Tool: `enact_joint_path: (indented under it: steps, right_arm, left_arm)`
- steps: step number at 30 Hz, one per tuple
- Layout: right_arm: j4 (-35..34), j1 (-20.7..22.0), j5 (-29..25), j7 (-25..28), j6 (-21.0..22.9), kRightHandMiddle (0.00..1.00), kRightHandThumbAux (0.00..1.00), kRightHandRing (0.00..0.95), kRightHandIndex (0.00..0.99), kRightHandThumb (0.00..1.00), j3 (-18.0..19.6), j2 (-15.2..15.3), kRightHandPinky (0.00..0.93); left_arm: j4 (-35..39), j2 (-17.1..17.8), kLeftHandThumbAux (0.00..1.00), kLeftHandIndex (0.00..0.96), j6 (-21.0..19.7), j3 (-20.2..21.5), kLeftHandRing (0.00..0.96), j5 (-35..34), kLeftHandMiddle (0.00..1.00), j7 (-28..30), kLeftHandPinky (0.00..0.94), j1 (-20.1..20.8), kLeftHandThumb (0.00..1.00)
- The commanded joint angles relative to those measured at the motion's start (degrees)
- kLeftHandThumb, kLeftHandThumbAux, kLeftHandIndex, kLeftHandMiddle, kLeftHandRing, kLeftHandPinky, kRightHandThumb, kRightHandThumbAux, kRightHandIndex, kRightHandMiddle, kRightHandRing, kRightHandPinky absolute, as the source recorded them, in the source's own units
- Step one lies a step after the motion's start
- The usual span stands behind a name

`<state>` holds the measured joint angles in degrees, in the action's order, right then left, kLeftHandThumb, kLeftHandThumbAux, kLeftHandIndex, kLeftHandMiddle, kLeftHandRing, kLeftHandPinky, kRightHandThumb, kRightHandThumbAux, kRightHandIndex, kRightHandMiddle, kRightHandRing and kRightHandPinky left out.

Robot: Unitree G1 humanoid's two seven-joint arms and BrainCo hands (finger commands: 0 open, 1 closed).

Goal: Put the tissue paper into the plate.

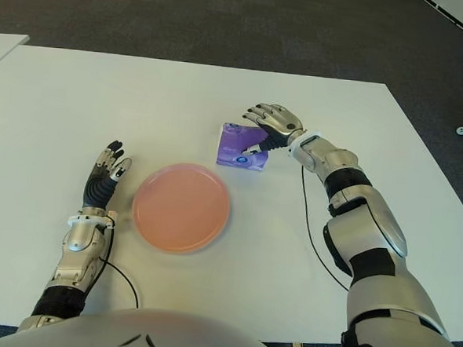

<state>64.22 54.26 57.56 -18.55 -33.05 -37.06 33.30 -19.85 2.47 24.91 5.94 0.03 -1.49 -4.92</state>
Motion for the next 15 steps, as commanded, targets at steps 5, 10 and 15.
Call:
enact_joint_path:
  steps: [5,10,15]
  right_arm:
    - [0.53,0.08,-1.16,0.75,-1.78,0.000,0.265,0.000,0.000,0.313,-0.71,-0.48,0.000]
    - [0.47,-0.28,-2.17,1.25,-2.21,0.000,0.265,0.000,0.000,0.304,-0.45,-0.62,0.000]
    - [-0.04,-0.88,-2.71,1.29,-2.24,0.000,0.267,0.000,0.000,0.289,-0.48,-0.77,0.000]
  left_arm:
    - [-2.09,0.00,0.464,0.000,-2.22,0.09,0.000,-0.27,0.000,0.20,0.000,-2.17,0.000]
    - [-1.95,0.10,0.459,0.000,-2.34,0.17,0.000,-0.14,0.000,0.00,0.000,-2.30,0.000]
    - [-1.85,0.12,0.463,0.000,-2.38,0.26,0.000,-0.26,0.000,0.02,0.000,-2.44,0.000]
